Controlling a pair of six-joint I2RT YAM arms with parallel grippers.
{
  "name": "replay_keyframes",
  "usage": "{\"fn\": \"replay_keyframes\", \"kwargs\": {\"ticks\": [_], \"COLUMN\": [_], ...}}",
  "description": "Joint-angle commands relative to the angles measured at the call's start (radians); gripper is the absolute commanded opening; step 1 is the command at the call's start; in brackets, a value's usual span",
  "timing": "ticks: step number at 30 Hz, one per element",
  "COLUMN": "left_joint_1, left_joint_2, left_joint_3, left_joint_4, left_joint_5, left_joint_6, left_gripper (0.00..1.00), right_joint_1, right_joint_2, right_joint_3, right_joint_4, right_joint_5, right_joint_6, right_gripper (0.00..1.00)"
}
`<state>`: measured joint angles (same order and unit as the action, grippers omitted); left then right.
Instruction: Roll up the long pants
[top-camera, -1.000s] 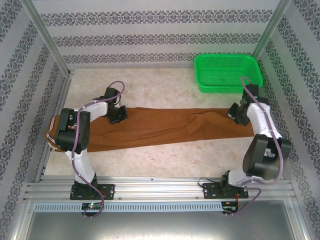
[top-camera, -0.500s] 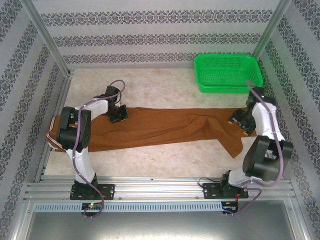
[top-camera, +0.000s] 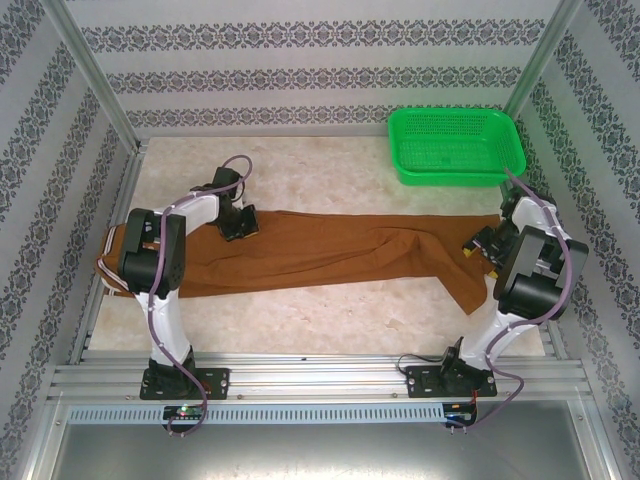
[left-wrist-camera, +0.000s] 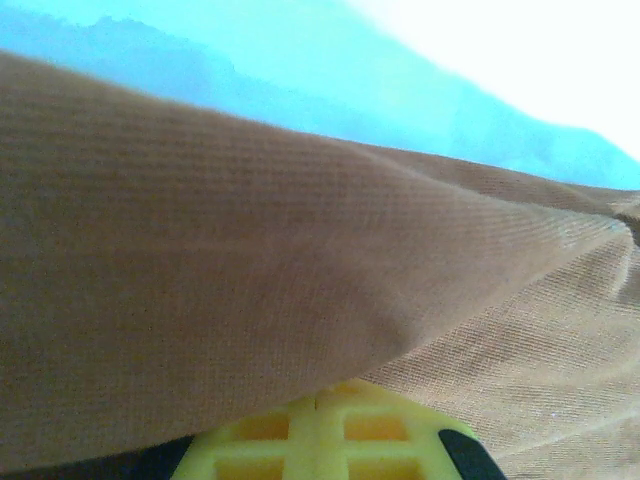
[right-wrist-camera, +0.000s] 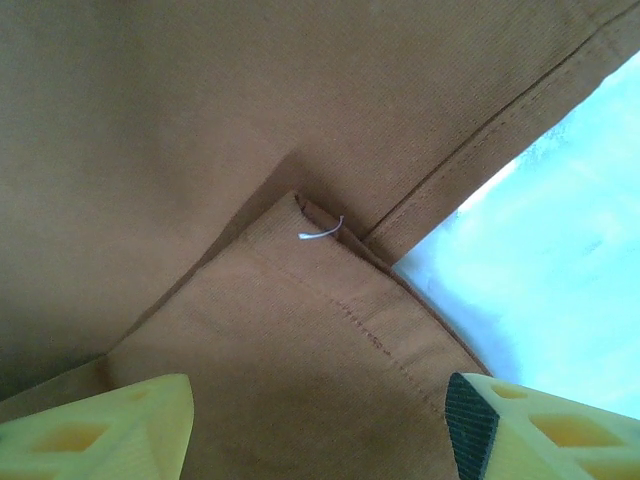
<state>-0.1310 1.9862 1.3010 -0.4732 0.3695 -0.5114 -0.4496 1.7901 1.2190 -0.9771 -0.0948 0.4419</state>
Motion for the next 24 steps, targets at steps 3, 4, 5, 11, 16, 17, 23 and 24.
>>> {"fn": "replay_keyframes", "kwargs": {"ticks": [3,4,5,11,16,17,23,24], "left_joint_1": [0.010,0.017,0.024,0.054,0.090,0.103,0.172,0.176], "left_joint_2": [0.044,0.038,0.030,0.010,-0.033,-0.042,-0.057,-0.054], "left_joint_3": [-0.013,-0.018,-0.025,-0.051,-0.119,-0.135,-0.200,-0.197], "left_joint_4": [-0.051,-0.052,-0.051,-0.055,-0.050,-0.052,-0.040,-0.040], "left_joint_5": [-0.004,0.000,0.001,-0.010,-0.026,-0.033,-0.049,-0.055], "left_joint_6": [0.032,0.034,0.036,0.053,0.060,0.067,0.076,0.079], "left_gripper": [0.00,0.00,0.00,0.00,0.00,0.00,0.00,0.00], "right_joint_1": [-0.005,-0.003,0.001,-0.002,-0.039,-0.048,-0.072,-0.072], "right_joint_2": [0.112,0.123,0.135,0.180,0.055,0.043,0.098,0.112], "right_joint_3": [0.001,0.006,0.012,0.081,0.178,0.212,0.454,0.487], "right_joint_4": [-0.006,-0.003,-0.002,-0.029,-0.061,-0.073,-0.188,-0.212], "right_joint_5": [-0.039,-0.048,-0.050,-0.032,0.078,0.098,0.172,0.170], "right_joint_6": [0.003,0.003,0.002,-0.011,0.014,0.016,0.001,-0.002], "right_gripper": [0.68,0.67,0.63,0.00,0.00,0.00,0.00,0.00]}}
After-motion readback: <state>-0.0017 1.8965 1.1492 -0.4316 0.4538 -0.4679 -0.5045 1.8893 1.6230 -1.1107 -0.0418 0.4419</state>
